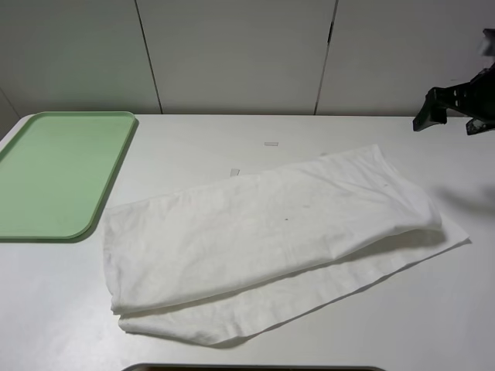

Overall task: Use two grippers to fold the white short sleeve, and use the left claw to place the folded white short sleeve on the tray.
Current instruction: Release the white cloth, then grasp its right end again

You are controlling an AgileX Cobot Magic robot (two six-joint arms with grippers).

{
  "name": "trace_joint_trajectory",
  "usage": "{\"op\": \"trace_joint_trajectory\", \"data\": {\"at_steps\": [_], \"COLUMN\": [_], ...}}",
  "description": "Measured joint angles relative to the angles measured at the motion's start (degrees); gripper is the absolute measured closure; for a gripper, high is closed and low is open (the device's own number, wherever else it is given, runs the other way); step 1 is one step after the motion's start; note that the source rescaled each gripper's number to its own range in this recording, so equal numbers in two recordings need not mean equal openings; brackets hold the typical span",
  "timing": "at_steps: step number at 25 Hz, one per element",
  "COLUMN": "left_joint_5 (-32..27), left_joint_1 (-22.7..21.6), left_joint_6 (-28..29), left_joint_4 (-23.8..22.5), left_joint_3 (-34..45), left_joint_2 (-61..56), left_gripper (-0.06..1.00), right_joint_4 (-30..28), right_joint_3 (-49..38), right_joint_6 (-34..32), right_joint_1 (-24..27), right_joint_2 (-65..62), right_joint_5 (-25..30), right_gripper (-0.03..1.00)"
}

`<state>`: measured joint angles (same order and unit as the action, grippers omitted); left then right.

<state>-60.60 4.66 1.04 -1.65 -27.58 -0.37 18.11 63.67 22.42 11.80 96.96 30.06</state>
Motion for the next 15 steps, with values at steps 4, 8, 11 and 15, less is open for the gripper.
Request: {"op": "trace_joint_trajectory", "data": {"at_steps": [4, 8, 11, 15], "left_joint_5": [0.0, 0.0, 0.0, 0.0], "left_joint_1": [0.0, 0.0, 0.0, 0.0], "left_joint_6": [0.0, 0.0, 0.0, 0.0], "left_joint_4": [0.0, 0.0, 0.0, 0.0], "left_joint_3": [0.0, 0.0, 0.0, 0.0], "left_joint_2": [0.0, 0.0, 0.0, 0.0], "left_gripper": [-0.02, -0.02, -0.02, -0.02], "right_joint_4": [2.6, 2.2, -1.7, -3.5], "right_joint_3": [5.3, 5.9, 6.2, 6.2], "right_joint_6": [5.1, 5.2, 5.4, 5.9], "right_joint_1": [0.0, 0.0, 0.0, 0.0], "right_joint_2": [5.9, 7.6, 9.5, 11.0], "right_joint_5": [4.9, 4.9, 4.3, 4.2], "right_gripper": [-0.03, -0.03, -0.03, -0.03]}}
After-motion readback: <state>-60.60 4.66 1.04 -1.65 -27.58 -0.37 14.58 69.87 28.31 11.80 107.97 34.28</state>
